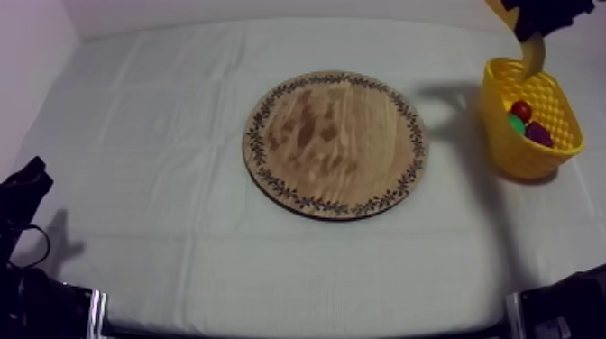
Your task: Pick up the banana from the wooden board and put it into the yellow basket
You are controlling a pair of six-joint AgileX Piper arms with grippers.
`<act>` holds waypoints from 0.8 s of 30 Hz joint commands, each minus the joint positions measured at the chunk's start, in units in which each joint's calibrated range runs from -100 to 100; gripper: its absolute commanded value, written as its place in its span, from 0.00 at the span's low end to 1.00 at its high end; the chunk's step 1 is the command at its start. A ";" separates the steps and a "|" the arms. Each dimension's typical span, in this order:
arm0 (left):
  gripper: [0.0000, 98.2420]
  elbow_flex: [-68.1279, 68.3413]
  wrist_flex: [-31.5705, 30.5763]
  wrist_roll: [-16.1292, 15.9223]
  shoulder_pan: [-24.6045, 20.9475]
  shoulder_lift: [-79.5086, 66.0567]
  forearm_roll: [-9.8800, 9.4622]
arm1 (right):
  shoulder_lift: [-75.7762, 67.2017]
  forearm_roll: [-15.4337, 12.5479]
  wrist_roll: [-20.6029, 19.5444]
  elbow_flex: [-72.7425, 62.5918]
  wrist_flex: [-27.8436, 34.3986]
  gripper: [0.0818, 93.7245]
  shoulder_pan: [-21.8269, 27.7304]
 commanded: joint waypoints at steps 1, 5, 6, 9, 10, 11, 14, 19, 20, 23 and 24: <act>0.00 0.03 -0.01 -0.01 0.01 0.00 0.03 | -0.37 0.33 0.71 0.48 -0.03 0.11 2.02; 0.00 0.03 -0.01 -0.01 0.01 0.00 0.03 | -0.92 1.08 2.17 1.80 -0.76 0.11 5.11; 0.00 0.03 -0.01 -0.01 0.01 0.00 0.03 | -0.99 1.27 2.51 2.14 -1.00 0.11 5.83; 0.00 0.03 -0.01 -0.01 0.01 0.00 0.03 | -1.02 1.74 3.42 3.04 -1.64 0.11 7.78; 0.00 0.03 -0.01 -0.01 0.01 0.00 0.03 | -0.98 1.87 3.65 3.21 -1.84 0.11 8.32; 0.00 0.03 -0.01 -0.01 0.01 0.00 0.03 | -0.92 1.97 3.87 3.32 -1.97 0.11 8.82; 0.00 0.03 -0.01 -0.01 0.01 0.00 0.03 | -0.72 2.25 4.43 3.43 -2.39 0.11 9.93; 0.00 0.03 -0.01 -0.01 0.01 0.00 0.03 | -0.04 2.61 4.62 4.49 -3.52 0.11 10.48; 0.00 0.03 -0.01 -0.01 0.01 0.00 0.03 | 0.24 2.66 4.55 4.89 -3.85 0.11 10.44; 0.00 0.03 -0.01 -0.01 0.01 0.00 0.03 | 1.53 2.74 3.94 6.48 -5.55 0.11 10.33; 0.00 0.03 -0.01 -0.01 0.01 0.00 0.03 | 2.16 2.73 3.67 7.11 -6.34 0.11 10.32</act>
